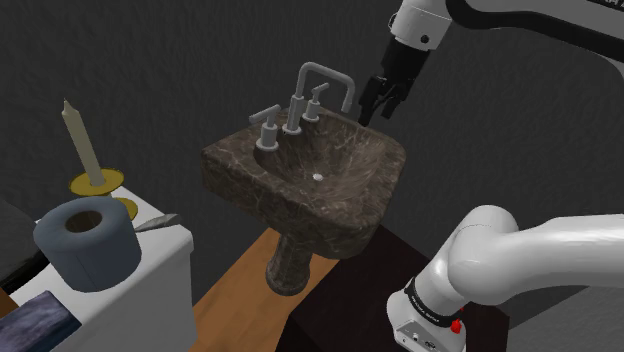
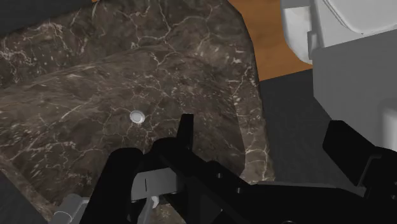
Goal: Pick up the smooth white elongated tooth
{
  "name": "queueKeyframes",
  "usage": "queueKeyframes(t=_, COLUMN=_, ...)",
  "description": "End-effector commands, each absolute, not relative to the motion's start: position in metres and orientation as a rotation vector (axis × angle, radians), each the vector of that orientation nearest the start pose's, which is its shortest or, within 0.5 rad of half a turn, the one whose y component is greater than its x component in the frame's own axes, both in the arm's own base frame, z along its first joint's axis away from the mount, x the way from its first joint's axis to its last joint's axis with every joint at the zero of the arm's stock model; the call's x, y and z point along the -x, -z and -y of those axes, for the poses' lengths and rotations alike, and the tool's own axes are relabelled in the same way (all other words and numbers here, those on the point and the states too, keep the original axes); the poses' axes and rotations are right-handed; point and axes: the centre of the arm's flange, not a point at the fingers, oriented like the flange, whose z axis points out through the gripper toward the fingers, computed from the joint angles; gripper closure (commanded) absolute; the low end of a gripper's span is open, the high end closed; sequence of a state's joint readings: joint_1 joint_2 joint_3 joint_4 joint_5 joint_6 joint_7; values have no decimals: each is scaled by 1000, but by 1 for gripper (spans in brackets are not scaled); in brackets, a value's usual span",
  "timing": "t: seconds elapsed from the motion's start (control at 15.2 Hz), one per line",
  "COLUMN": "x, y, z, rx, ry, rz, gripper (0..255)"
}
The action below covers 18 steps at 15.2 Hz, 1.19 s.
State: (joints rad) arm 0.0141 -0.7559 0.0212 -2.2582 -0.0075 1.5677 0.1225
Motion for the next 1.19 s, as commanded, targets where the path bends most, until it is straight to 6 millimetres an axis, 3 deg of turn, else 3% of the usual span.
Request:
queueKeyframes(t=0.0, x=-315, y=-627, z=-13, rx=3153, ry=105, rz=-147, gripper=0)
queueKeyframes(t=0.59, x=-416, y=-586, z=-79, rx=3166, ry=-5, rz=221, gripper=0)
queueKeyframes(t=1.12, x=-488, y=-543, z=-155, rx=3137, ry=-103, rz=548, gripper=0)
